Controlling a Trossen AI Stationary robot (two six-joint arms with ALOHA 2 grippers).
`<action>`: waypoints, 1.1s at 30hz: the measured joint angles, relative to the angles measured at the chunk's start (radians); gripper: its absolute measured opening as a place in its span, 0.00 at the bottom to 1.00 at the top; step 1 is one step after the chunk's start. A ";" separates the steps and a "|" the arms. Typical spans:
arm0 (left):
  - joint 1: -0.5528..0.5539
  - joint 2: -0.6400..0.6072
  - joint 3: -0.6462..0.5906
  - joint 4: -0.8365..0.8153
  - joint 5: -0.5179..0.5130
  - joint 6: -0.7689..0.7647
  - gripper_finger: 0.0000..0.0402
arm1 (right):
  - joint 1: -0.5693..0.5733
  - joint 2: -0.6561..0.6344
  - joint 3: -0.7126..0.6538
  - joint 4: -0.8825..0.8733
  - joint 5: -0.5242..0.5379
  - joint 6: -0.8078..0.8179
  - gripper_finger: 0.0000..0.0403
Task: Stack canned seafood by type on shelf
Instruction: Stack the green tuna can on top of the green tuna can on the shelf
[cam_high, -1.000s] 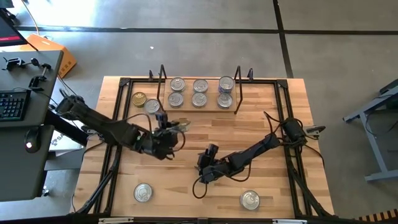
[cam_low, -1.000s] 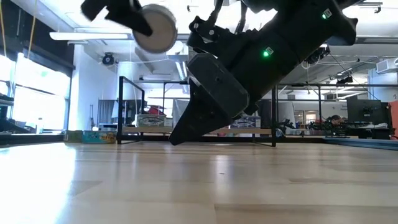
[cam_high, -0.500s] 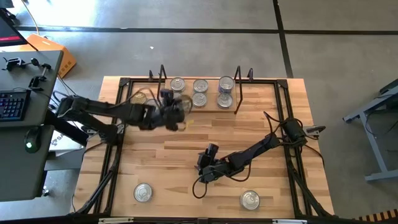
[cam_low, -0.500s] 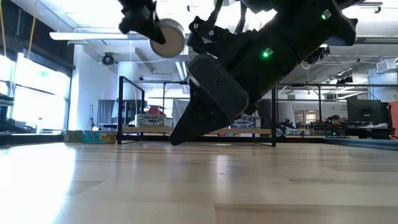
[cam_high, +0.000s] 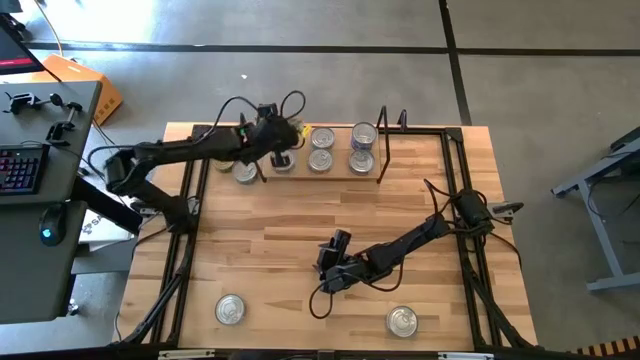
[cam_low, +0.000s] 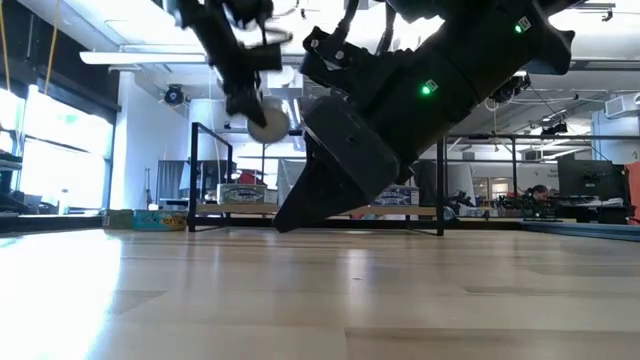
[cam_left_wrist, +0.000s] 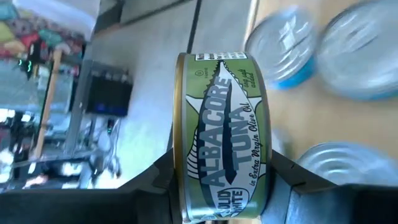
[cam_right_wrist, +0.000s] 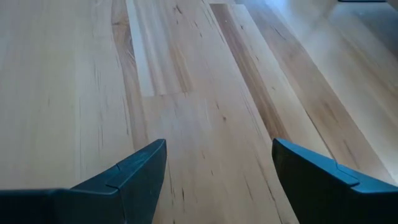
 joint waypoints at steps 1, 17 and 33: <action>0.019 0.019 -0.003 0.011 -0.001 0.012 0.31 | 0.000 0.000 0.000 0.000 0.000 0.004 0.70; 0.110 0.235 -0.004 0.080 -0.070 0.110 0.32 | 0.000 0.000 0.000 -0.002 0.000 0.000 0.70; 0.116 0.222 -0.003 0.003 0.035 0.073 0.64 | 0.000 0.001 0.000 -0.003 0.000 -0.001 0.70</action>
